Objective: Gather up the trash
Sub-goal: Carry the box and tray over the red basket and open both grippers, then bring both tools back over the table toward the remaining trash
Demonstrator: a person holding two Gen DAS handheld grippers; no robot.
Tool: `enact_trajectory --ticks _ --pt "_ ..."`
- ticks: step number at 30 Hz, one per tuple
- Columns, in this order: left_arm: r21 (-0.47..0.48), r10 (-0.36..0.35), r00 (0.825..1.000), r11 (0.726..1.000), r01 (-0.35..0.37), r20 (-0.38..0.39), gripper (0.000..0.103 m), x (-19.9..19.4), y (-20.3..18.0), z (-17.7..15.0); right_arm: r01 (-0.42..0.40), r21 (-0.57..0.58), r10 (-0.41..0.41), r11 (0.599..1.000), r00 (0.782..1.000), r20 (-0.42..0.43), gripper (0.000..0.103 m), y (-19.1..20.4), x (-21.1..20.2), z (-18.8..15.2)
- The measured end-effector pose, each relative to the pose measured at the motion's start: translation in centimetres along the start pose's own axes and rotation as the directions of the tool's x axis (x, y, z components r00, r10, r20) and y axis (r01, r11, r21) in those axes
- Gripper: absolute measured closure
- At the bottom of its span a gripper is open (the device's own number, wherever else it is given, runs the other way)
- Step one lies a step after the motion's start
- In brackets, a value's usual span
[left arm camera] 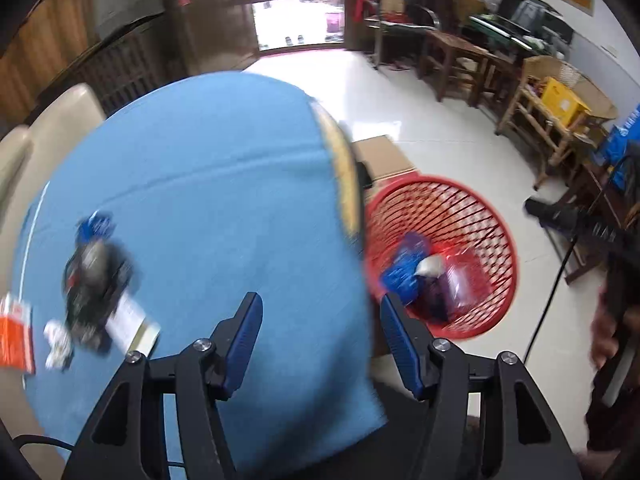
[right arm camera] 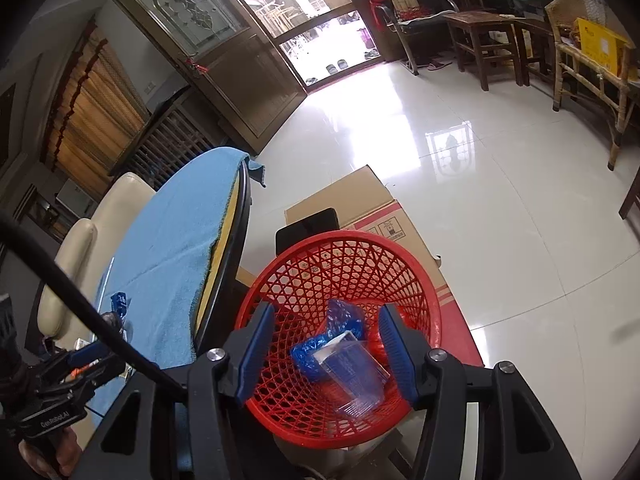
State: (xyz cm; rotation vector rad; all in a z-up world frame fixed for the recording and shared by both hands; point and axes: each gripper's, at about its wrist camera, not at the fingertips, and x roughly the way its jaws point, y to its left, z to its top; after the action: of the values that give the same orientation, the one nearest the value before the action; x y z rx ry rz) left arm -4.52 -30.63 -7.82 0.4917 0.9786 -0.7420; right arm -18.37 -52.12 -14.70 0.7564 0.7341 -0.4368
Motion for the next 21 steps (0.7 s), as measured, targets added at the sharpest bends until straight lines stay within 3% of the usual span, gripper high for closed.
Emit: enact_trajectory --ticks 4,8,15,21 --pt "-0.089 0.070 0.998 0.994 -0.070 0.005 0.041 -1.3 4.3 -4.2 -0.013 -0.059 0.013 0.998 1.000 -0.011 0.045 2.1 0.3 -0.4" --pt "-0.221 0.137 0.991 0.966 -0.133 -0.001 0.040 -2.7 9.3 -8.2 -0.020 -0.109 0.016 0.994 0.999 -0.039 0.045 4.4 1.0 -1.1" --pt "-0.420 0.238 0.971 0.879 -0.225 -0.022 0.040 -4.5 16.2 -14.7 -0.049 -0.227 0.029 0.973 0.995 -0.091 0.045 10.4 2.5 -2.9" --pt "-0.516 0.274 0.961 0.818 -0.253 -0.037 0.040 -5.3 19.9 -18.7 -0.098 -0.323 0.058 0.941 0.989 -0.133 0.045 15.6 3.4 -4.6"
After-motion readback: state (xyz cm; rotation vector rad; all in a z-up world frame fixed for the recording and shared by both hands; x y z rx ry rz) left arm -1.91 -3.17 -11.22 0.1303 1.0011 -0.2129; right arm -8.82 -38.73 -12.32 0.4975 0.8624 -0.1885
